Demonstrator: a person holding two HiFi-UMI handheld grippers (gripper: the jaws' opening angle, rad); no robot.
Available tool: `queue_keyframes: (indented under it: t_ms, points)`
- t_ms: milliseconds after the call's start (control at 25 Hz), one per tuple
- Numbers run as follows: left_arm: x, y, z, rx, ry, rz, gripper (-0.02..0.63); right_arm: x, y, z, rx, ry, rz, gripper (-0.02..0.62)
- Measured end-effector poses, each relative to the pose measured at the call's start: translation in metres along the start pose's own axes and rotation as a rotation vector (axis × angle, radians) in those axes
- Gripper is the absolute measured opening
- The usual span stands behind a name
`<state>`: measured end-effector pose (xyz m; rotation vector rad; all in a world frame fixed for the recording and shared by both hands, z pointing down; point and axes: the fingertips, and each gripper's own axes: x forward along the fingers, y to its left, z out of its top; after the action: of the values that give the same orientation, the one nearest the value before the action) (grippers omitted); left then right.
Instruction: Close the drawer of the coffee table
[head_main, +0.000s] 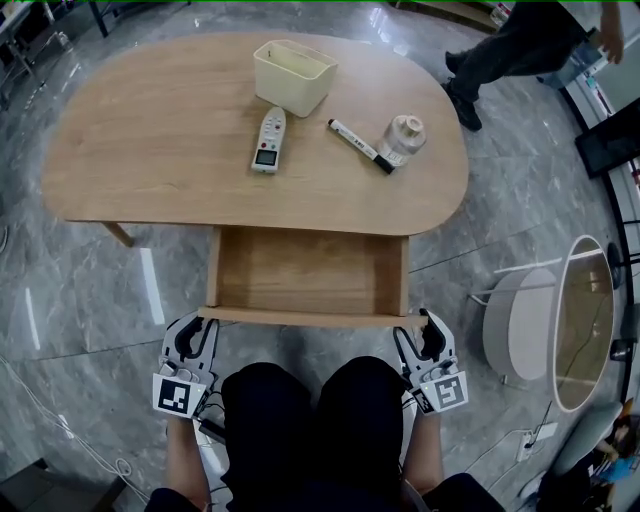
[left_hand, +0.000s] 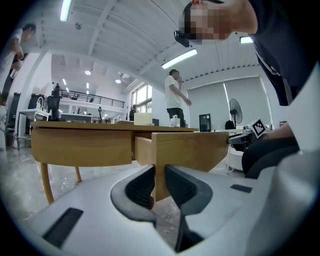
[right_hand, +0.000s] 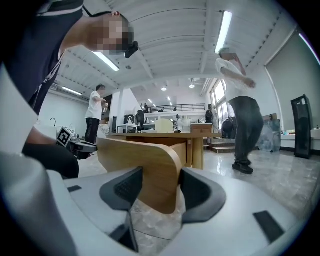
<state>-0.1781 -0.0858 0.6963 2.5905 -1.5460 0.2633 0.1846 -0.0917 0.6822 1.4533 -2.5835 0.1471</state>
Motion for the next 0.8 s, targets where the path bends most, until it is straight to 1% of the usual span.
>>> queue_keyframes:
  t_ms: [200,280,640,800]
  points:
    - [0.0019,0.0,0.006,0.034,-0.01,-0.006,0.087,-0.0006,-0.0022,0.0032,0.013,-0.016,-0.01,0.246]
    - [0.0013,-0.0029,0.0051,0.027,-0.014,-0.003,0.087,-0.0025,-0.0045,0.0025,0.021,-0.016,-0.007,0.244]
    - [0.0011,-0.0015,0.0058,0.03,-0.009,0.002,0.087,-0.0014,-0.003,0.0025,-0.002,-0.02,-0.012,0.244]
    - [0.0039,-0.0015,0.0054,0.033,-0.001,0.0,0.087,0.0015,-0.0068,0.0053,-0.011,-0.027,-0.031,0.244]
